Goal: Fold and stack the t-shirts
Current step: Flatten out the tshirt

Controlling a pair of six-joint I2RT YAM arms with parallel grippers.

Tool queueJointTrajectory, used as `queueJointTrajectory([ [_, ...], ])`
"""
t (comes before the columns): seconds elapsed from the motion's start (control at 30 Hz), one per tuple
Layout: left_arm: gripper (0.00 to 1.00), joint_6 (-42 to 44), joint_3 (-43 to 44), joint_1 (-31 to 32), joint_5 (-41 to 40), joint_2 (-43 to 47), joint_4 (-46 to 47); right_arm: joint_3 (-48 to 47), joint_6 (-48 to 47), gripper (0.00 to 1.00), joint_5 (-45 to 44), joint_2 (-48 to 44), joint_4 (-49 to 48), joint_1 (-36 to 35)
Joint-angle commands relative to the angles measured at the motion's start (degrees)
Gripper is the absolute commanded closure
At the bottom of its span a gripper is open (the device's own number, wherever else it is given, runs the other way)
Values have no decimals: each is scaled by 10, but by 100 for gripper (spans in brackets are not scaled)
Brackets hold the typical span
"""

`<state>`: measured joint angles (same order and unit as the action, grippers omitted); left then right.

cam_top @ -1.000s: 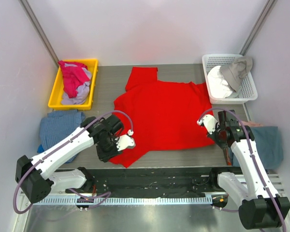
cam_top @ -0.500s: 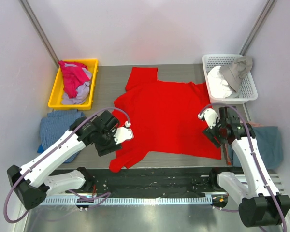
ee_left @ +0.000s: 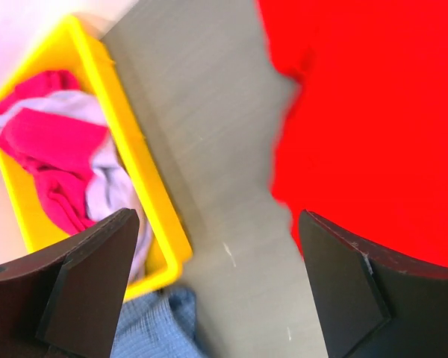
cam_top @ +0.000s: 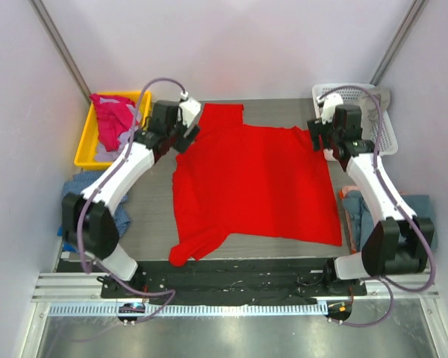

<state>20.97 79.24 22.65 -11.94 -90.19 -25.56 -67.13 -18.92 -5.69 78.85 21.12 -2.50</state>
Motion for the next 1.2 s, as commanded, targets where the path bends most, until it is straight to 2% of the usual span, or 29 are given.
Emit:
queueJointTrajectory([
  [0.0,8,-47,121,-20,11,-114,114,-107,54,20,-27,78,-110,-9],
  [0.17,9,-43,248,-21,30,-254,140,-162,47,20,-42,182,-131,-26],
  [0.3,11,-47,365,-22,27,-392,120,-158,24,20,-60,220,-156,-43],
  [0.5,10,-12,486,-22,4,-497,127,-136,20,20,-50,238,-167,-46],
  [0.63,10,21,517,-23,-13,-546,144,-111,19,20,-43,231,-171,-46],
  [0.93,9,81,514,-24,-47,-590,197,-63,33,20,-25,192,-169,-46],
  [1.17,9,111,531,-24,-55,-620,197,-28,34,20,-15,145,-159,-47],
])
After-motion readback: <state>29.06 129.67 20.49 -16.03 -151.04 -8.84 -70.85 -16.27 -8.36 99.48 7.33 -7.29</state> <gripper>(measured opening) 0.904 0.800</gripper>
